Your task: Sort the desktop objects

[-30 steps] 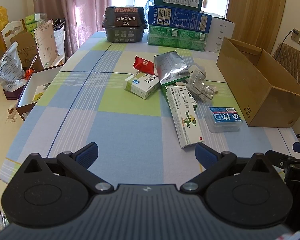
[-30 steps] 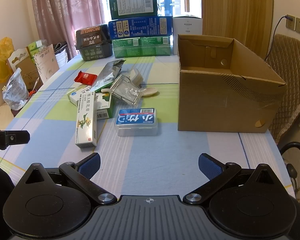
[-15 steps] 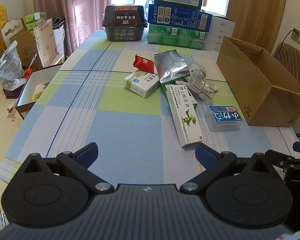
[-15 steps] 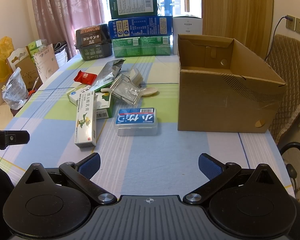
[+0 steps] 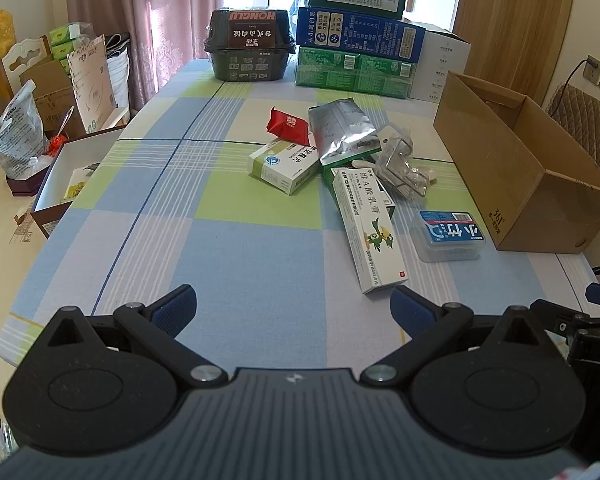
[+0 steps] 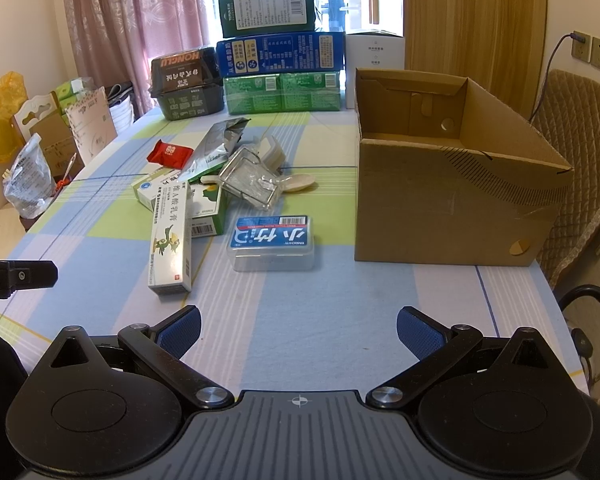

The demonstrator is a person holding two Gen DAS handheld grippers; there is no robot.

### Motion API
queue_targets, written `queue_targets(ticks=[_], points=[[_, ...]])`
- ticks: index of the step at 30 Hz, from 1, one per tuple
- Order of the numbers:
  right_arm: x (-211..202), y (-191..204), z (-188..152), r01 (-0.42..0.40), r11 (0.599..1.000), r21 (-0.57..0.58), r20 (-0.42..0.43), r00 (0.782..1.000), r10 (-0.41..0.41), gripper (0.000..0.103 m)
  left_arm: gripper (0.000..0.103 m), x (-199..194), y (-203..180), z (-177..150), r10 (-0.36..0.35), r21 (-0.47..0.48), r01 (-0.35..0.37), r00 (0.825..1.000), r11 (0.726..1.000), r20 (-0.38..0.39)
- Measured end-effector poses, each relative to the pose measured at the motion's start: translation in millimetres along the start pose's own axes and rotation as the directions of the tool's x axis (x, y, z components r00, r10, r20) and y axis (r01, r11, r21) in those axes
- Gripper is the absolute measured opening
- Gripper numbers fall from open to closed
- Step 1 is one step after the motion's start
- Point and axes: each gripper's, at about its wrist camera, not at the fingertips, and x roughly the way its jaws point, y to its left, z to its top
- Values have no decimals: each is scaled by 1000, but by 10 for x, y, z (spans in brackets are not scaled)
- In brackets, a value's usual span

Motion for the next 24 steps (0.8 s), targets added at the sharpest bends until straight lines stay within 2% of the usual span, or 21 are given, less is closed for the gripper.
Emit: queue_targets(ticks=[19, 24], points=[[40, -21, 9, 5, 1000, -1, -13, 1000, -5, 101, 101, -19, 49, 18, -1, -13, 1, 999, 1000, -36], [67, -56, 57, -38, 999, 30, -28, 999, 39, 101, 101, 4, 52, 76, -17, -9, 16, 997, 1000, -74]])
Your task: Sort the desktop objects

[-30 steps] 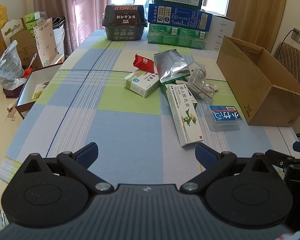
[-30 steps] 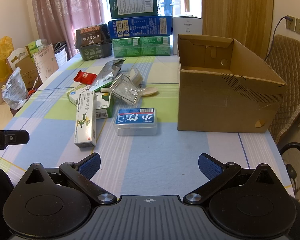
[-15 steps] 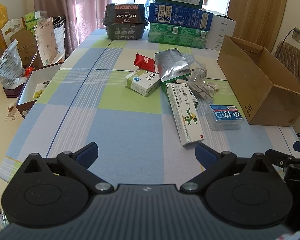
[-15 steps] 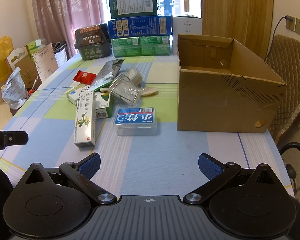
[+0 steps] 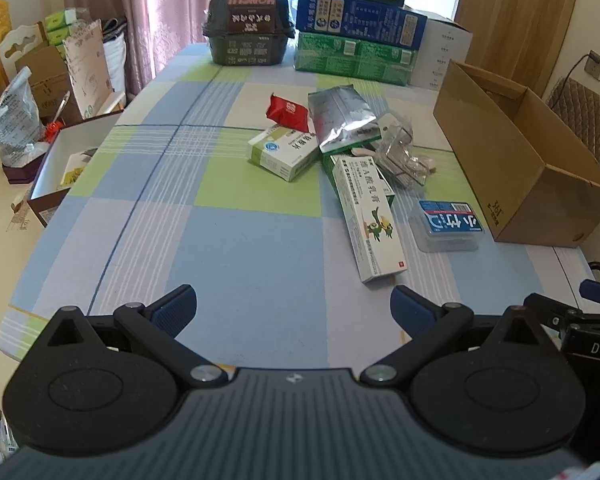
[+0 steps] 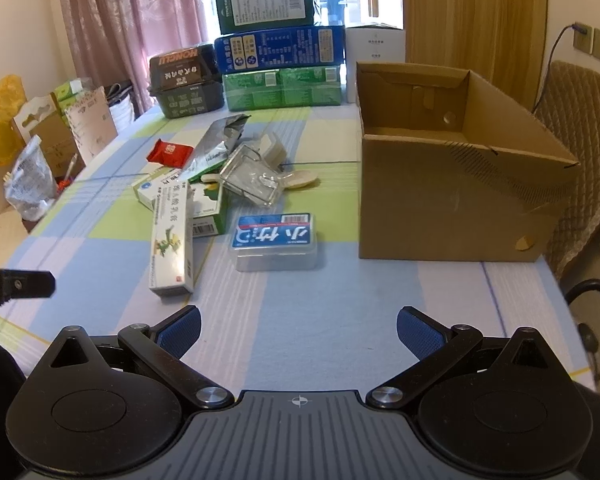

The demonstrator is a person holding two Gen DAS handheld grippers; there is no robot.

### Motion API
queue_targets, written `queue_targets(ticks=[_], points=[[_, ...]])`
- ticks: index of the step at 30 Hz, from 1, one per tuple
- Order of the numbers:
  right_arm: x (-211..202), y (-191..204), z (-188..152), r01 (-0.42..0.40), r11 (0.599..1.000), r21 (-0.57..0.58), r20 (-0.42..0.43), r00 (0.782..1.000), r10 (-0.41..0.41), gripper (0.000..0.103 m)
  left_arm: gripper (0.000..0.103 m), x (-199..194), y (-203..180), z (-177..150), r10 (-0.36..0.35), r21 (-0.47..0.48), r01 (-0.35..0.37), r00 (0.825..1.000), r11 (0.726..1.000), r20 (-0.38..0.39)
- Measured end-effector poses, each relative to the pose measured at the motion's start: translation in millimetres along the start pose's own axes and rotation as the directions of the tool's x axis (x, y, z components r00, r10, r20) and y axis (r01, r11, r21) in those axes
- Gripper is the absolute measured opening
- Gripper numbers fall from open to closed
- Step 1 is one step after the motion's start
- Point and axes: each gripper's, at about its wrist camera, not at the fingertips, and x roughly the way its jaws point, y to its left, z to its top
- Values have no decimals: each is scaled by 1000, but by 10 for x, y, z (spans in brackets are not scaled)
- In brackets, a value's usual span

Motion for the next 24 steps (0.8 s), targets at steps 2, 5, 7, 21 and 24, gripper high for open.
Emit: queue_targets(ticks=[2, 5, 7, 21, 24], points=[[22, -12, 24, -44, 999, 0, -14, 999, 44, 101, 101, 10, -4, 28, 2, 6, -2, 1000, 1000, -11], [72, 40, 42, -57, 997, -43, -30, 998, 55, 101, 101, 16, -31, 94, -11, 21, 11, 1000, 1000, -17], [136, 64, 34, -60, 996, -63, -43, 997, 57, 101, 101, 28, -59, 149, -28, 30, 28, 999, 999, -18], [575, -18, 79, -117, 989, -94, -3, 993, 117, 101, 101, 654, -425, 416, -77, 101, 81, 996, 992, -46], [646, -67, 69, -111, 991, -80, -7, 994, 111, 101, 88, 860, -474, 435, -96, 98, 102, 993, 990, -64]])
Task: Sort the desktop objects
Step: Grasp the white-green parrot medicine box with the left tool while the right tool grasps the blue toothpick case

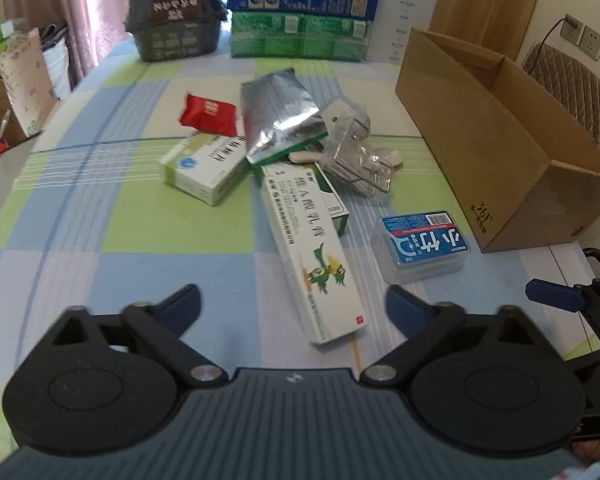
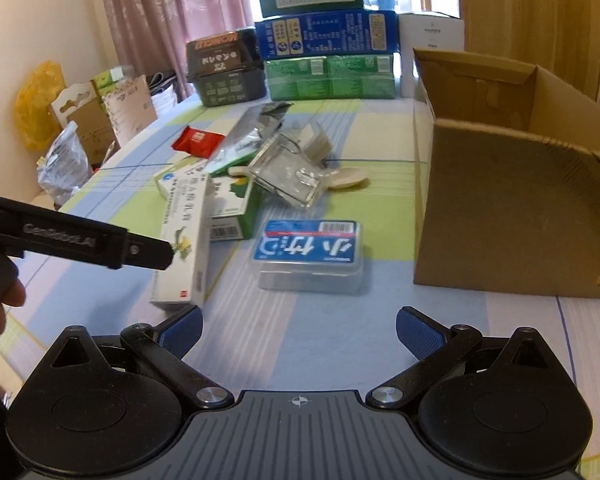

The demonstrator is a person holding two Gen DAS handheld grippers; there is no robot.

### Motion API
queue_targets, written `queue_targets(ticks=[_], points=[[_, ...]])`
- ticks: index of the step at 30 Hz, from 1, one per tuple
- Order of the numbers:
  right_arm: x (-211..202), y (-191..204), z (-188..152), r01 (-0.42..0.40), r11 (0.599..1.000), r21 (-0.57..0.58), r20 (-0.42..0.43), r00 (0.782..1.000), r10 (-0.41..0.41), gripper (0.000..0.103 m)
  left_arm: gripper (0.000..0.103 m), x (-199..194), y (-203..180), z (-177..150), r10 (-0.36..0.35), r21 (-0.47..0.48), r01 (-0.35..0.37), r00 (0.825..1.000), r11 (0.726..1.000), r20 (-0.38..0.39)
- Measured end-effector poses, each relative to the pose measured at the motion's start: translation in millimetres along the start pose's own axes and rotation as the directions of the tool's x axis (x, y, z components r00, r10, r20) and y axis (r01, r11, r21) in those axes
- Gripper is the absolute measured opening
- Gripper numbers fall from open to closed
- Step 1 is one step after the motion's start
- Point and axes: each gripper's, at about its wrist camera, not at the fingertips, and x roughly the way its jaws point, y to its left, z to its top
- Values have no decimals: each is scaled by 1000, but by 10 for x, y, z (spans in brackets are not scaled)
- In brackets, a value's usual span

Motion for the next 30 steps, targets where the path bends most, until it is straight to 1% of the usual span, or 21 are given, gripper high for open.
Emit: queue_targets(ticks=[4, 7, 9, 11, 12, 13, 14, 16, 19, 23, 26, 30], points=[[61, -32, 6, 12, 1000, -3, 8, 1000, -12, 101, 81, 233, -23, 45, -24, 1, 24, 1000, 1000, -8], [105, -50, 29, 16, 1000, 0, 11, 1000, -16, 101, 80, 380, -35, 69, -42, 1, 42, 999, 999, -10], [145, -51, 41, 16, 1000, -1, 9, 1000, -16, 101, 76, 446, -35, 79, -44, 1, 44, 999, 999, -2], [196, -38, 54, 9, 1000, -2, 6, 1000, -9, 101, 60, 482, -35, 80, -28, 12, 28, 1000, 1000, 10], [230, -27, 64, 8, 1000, -5, 6, 1000, -8, 101, 56, 489, -27, 81, -26, 16, 25, 1000, 1000, 14], [259, -14, 71, 5, 1000, -9, 7, 1000, -5, 101, 46, 488, -12, 80, -30, 18, 30, 999, 999, 19], [289, 1, 80, 6, 1000, -13, 11, 1000, -6, 101, 39, 482, -2, 79, -26, 23, 25, 999, 999, 22], [352, 35, 100, 12, 1000, -23, 19, 1000, -12, 101, 34, 457, 10, 72, -1, 53, -2, 999, 999, 39], [434, 62, 132, 26, 1000, -10, 26, 999, -26, 101, 33, 430, 51, 46, 4, 94, -9, 998, 996, 57], [534, 119, 183, 57, 998, -14, 48, 997, -56, 101, 33, 397, 163, 7, -7, 73, 2, 998, 997, 63], [643, 150, 207, 82, 996, -18, 49, 995, -81, 101, 33, 381, 192, -23, -5, 84, -1, 997, 996, 71], [751, 138, 228, 96, 995, -4, 50, 994, -95, 101, 33, 400, 213, -36, -11, 82, 4, 997, 997, 82]])
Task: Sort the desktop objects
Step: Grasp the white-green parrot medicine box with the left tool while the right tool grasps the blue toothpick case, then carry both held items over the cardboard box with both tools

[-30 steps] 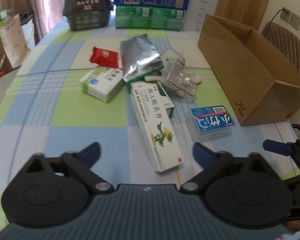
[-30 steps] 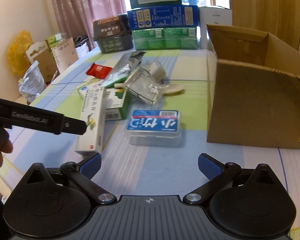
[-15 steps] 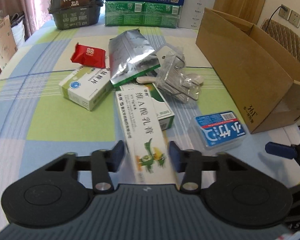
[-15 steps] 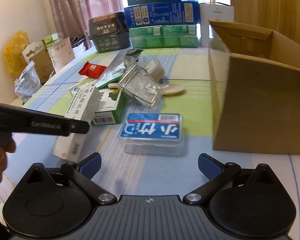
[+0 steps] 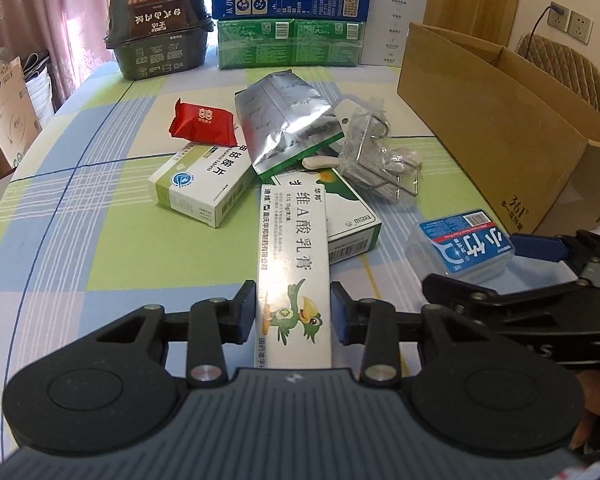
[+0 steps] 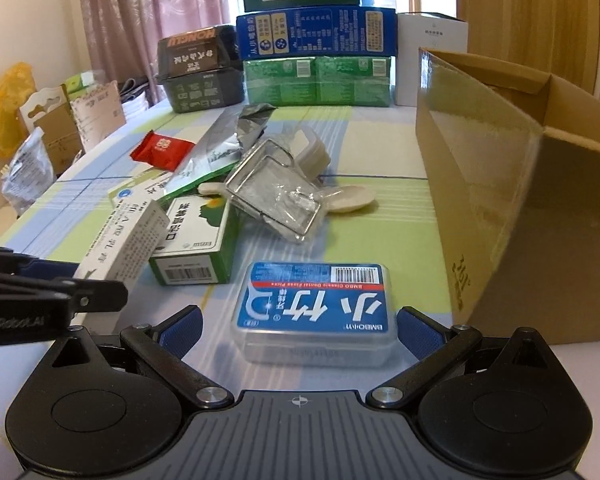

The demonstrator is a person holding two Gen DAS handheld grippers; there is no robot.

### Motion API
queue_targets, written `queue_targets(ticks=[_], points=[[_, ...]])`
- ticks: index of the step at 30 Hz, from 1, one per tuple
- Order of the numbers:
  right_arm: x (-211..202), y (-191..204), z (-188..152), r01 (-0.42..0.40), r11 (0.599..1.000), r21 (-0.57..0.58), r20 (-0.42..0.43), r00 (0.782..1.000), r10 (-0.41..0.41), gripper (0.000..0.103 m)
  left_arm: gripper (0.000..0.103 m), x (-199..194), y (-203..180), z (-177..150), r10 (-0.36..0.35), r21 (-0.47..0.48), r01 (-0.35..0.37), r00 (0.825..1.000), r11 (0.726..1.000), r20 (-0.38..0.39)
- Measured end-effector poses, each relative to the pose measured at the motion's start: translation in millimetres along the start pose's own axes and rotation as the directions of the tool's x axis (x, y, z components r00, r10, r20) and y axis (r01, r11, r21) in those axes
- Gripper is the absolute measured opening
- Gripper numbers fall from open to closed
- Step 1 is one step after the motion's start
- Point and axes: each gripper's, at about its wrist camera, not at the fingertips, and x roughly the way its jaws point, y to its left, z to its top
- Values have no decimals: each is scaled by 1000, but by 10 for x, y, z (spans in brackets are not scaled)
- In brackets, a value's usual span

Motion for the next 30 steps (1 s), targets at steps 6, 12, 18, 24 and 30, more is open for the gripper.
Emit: queue_targets(ticks=[6, 12, 18, 24, 30], points=[[68, -20, 10, 9, 1000, 19, 2, 1000, -9, 101, 34, 44, -23, -1, 16, 20, -16, 1000, 1000, 13], [93, -19, 3, 9, 999, 32, -8, 1000, -9, 85, 34, 115, -10, 22, 18, 9, -18, 1000, 1000, 11], [7, 22, -18, 11, 1000, 19, 19, 1000, -11, 85, 33, 100, 0, 27, 23, -9, -23, 1000, 1000, 8], [-228, 73, 25, -9, 1000, 11, 40, 999, 9, 85, 33, -65, 7, 55, 19, -21, -19, 1000, 1000, 22], [-722, 68, 132, -20, 1000, 13, 83, 996, 18, 85, 33, -294, -122, 155, 33, 16, -34, 999, 999, 35]])
